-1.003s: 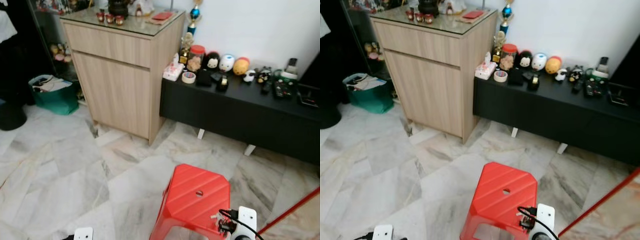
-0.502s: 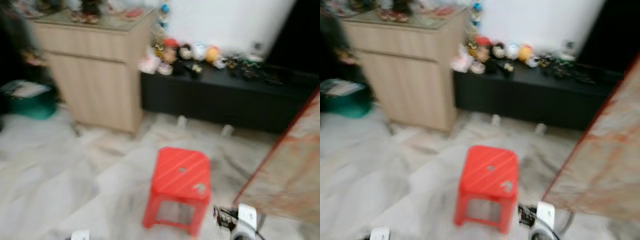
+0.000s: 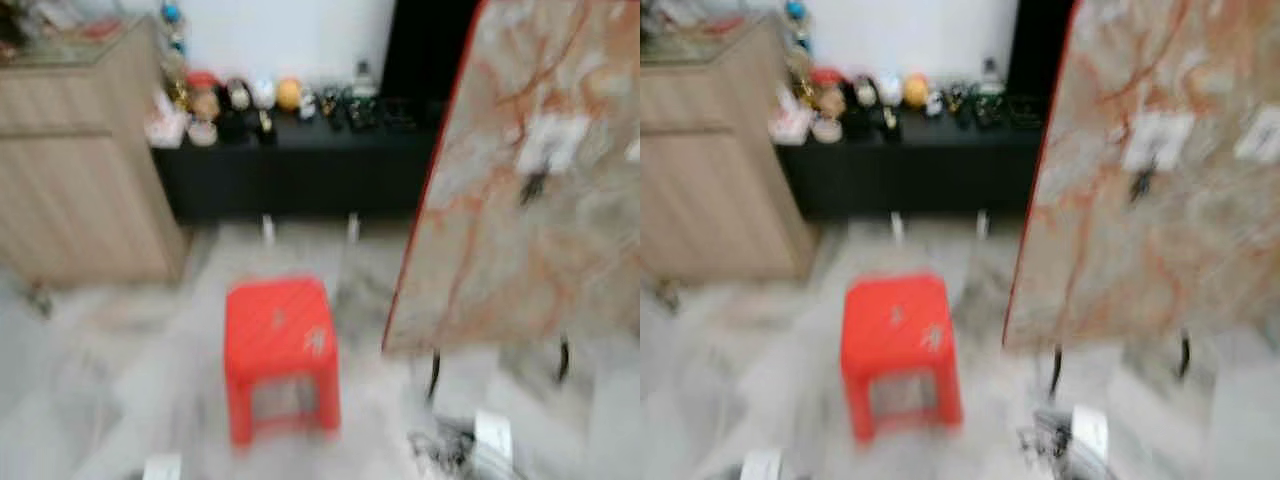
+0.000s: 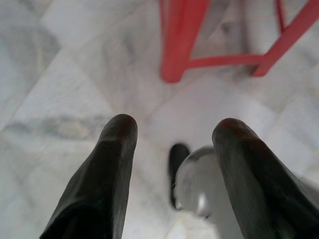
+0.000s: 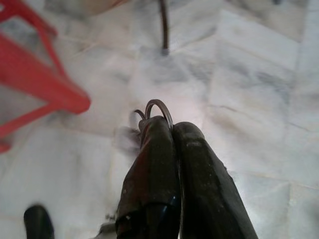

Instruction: Hang keys on a hook

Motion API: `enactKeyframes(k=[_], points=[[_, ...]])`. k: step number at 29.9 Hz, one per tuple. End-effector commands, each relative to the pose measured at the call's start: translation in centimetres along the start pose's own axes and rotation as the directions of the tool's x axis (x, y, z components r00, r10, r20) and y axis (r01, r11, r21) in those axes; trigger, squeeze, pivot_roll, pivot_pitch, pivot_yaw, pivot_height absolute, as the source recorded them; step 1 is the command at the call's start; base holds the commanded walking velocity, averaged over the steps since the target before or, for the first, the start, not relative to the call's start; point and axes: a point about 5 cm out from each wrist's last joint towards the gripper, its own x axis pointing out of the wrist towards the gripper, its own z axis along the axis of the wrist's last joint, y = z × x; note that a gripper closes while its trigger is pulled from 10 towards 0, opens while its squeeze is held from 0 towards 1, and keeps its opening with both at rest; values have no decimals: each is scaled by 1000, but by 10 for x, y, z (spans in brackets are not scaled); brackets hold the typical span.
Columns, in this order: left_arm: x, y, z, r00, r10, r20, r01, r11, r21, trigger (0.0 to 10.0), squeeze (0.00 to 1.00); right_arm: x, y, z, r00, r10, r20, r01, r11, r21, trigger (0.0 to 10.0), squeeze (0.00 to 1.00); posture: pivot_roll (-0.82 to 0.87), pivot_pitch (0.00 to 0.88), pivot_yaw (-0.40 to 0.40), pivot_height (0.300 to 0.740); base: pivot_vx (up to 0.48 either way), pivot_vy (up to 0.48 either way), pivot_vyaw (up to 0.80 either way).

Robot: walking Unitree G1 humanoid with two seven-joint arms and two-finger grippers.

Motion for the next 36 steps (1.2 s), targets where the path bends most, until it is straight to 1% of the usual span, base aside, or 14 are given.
enactKeyframes(k=[1,2,4,11,18,24,25,28,31,33,34,36], points=[[-3,4,-8,1000,9,-28,-9,1000,-3,10000,0,1,2,8,999,-4,35,3,1000,16,10000,0,72,0,-74,740,0,0,-800],[-3,4,-8,1000,9,-28,-9,1000,-3,10000,0,1,2,8,999,-4,35,3,1000,16,10000,0,72,0,-74,740,0,0,-800],[-3,4,-8,1000,8,-29,-9,1000,-5,10000,0,2,6,20,996,-7,89,4,999,35,10000,0,72,0,-74,740,0,0,0],[-3,3,-8,999,8,-31,-8,1000,-4,10000,0,4,9,46,983,-15,183,0,997,83,10000,0,71,0,-77,740,0,0,0],[-3,2,-9,999,9,-32,-9,1000,5,10000,0,4,11,59,970,-7,242,-22,993,114,10000,0,66,0,-82,740,0,0,0],[-3,1,-9,999,11,-32,-10,1000,14,10000,0,3,6,65,956,-36,292,-4,991,136,10000,0,60,0,-84,740,0,0,0],[-3,1,-9,999,11,-31,-11,1000,19,10000,0,2,4,67,948,-46,315,2,990,139,10000,0,58,0,-83,740,0,0,0],[-3,0,-9,999,8,-32,-7,999,34,10000,0,1,1,70,939,-52,341,1,989,148,10000,0,56,0,-82,740,0,0,0],[-3,-1,-8,999,4,-33,-2,999,45,10000,0,1,2,76,929,-52,367,-5,988,152,10000,0,55,0,-80,740,0,0,0],[-2,-2,-7,999,3,-34,-1,999,51,10000,0,-1,8,93,901,-56,431,-15,987,159,10000,0,54,0,-80,740,0,-375,0],[-2,-2,-7,999,3,-34,-1,999,51,10000,0,-1,8,93,901,-56,431,-15,987,159,10000,0,54,0,-80,740,0,-409,0],[-1,-2,-6,999,6,-31,-4,999,50,10000,0,-3,15,105,881,-53,471,-27,987,161,10000,0,57,0,-82,740,0,-422,0]])
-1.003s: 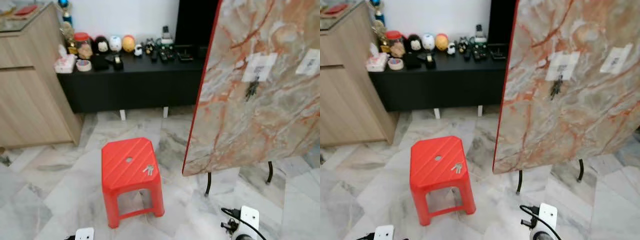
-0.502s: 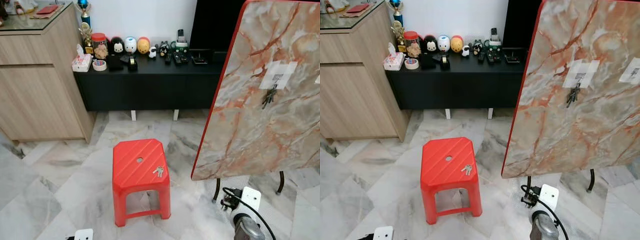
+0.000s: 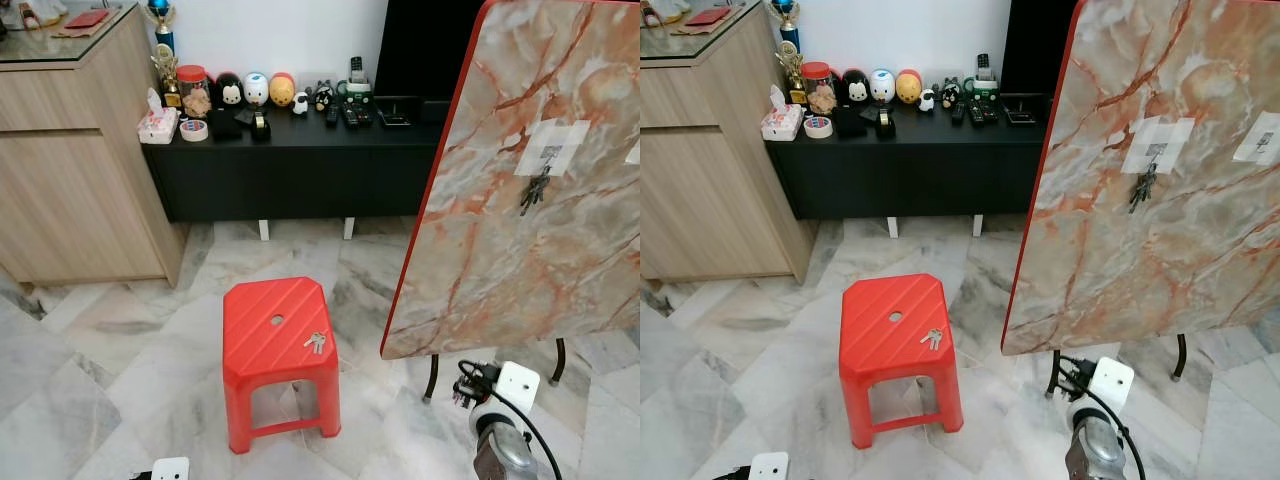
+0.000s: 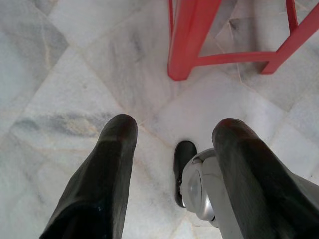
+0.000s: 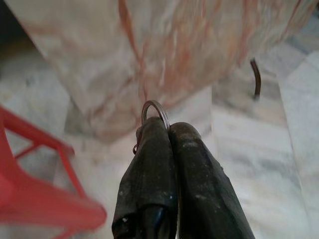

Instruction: Hang keys on a hook

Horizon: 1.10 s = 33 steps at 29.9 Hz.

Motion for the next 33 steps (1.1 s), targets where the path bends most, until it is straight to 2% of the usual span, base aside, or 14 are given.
enactKeyframes(k=[1,5,11,22,33], points=[[0,-4,-3,1000,-8,-21,8,1000,15,10000,0,4,3,15,998,-6,66,6,1000,13,10000,0,57,0,-82,740,0,-424,0],[0,-4,-3,1000,-6,-21,6,1000,13,10000,0,4,17,21,995,15,102,-16,1000,5,10000,0,59,0,-84,740,0,-424,0],[-1,-3,-4,1000,1,-24,-1,1000,7,10000,0,3,22,20,994,12,110,-13,1000,12,10000,0,63,0,-86,740,0,-404,0],[-1,-2,-4,1000,2,-24,-2,1000,4,10000,0,1,22,19,994,0,112,-2,1000,18,10000,0,60,0,-84,740,0,-293,0],[-1,0,-7,999,1,-43,-2,1000,-20,10000,0,3,20,21,994,-23,103,19,999,42,10000,0,55,0,-80,740,0,0,-116]])
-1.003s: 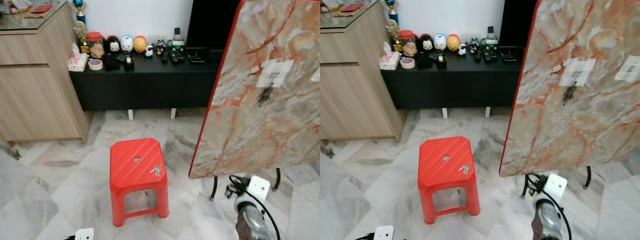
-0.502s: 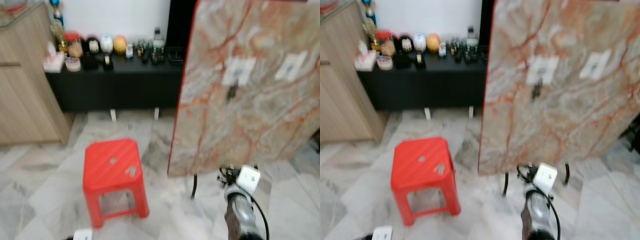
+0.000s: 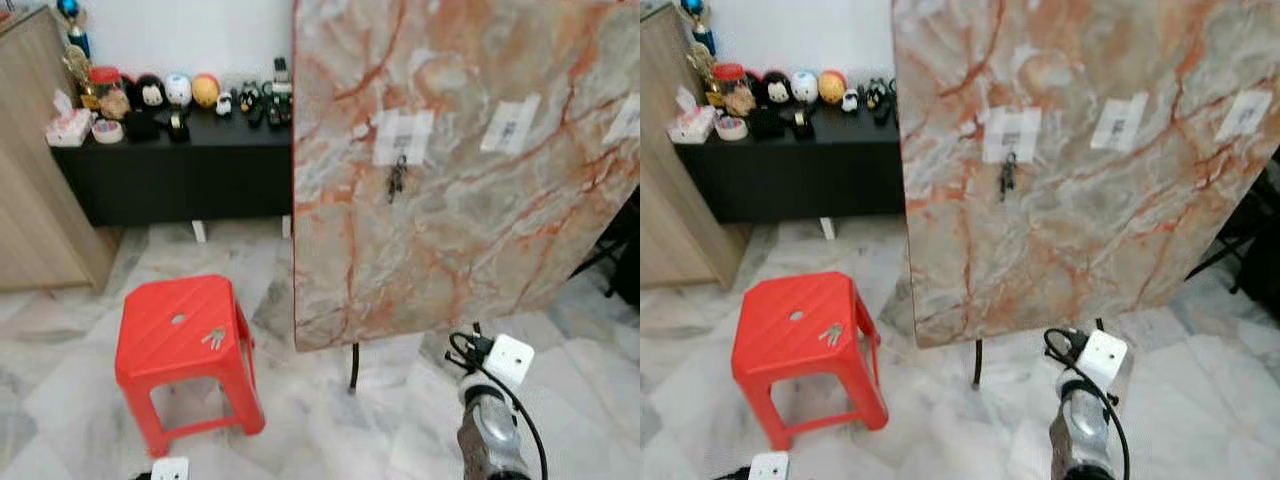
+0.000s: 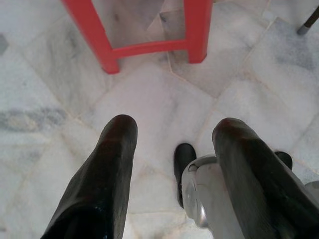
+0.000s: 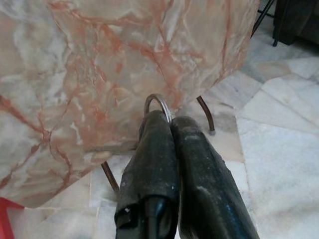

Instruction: Hang keys on a hook

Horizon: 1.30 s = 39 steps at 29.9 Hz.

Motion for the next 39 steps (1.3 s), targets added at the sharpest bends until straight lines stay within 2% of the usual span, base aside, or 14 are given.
enactKeyframes(k=[1,16,28,39], points=[[-1,1,-5,999,0,-35,0,1000,-12,10000,0,3,1,5,1000,-7,6,7,1000,19,10000,0,54,0,-80,740,0,0,-800],[0,0,-6,998,0,-56,-1,1000,-6,10000,0,3,4,4,1000,10,-7,-10,1000,16,10000,0,60,0,-80,740,0,0,-797],[-2,7,-8,999,2,-54,-3,1000,-9,10000,0,4,6,5,1000,23,-11,-23,999,24,10000,0,65,0,-79,740,0,0,-787],[-3,7,-11,998,-1,-64,0,1000,-4,10000,0,4,7,4,999,30,-22,-30,999,25,10000,0,63,0,-76,740,0,0,-43]])
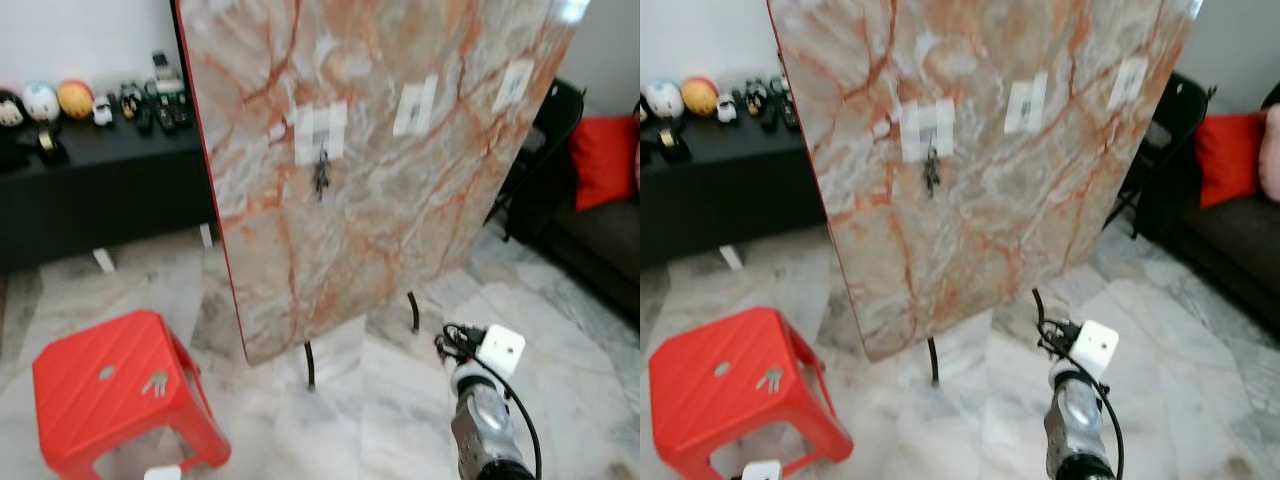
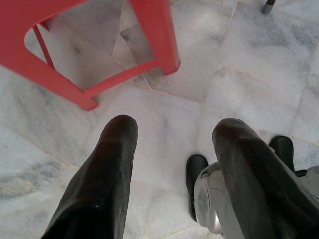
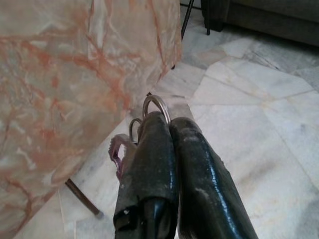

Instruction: Hang keys on a hook

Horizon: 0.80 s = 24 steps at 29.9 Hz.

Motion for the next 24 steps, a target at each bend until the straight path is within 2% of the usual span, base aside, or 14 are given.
enactKeyframes(k=[1,8,24], points=[[-1,-2,-5,1000,-14,-24,14,1000,3,10000,0,2,-3,2,1000,-11,-4,11,1000,12,10000,0,64,0,-76,740,0,0,-800],[-2,0,-8,999,-12,-31,12,1000,4,10000,0,3,-3,6,1000,-10,8,10,1000,-2,10000,0,66,0,-77,740,0,0,-753],[-1,-2,-6,999,-10,-35,10,1000,0,10000,0,5,0,9,1000,-8,18,8,1000,1,10000,0,66,0,-75,740,0,0,0]])
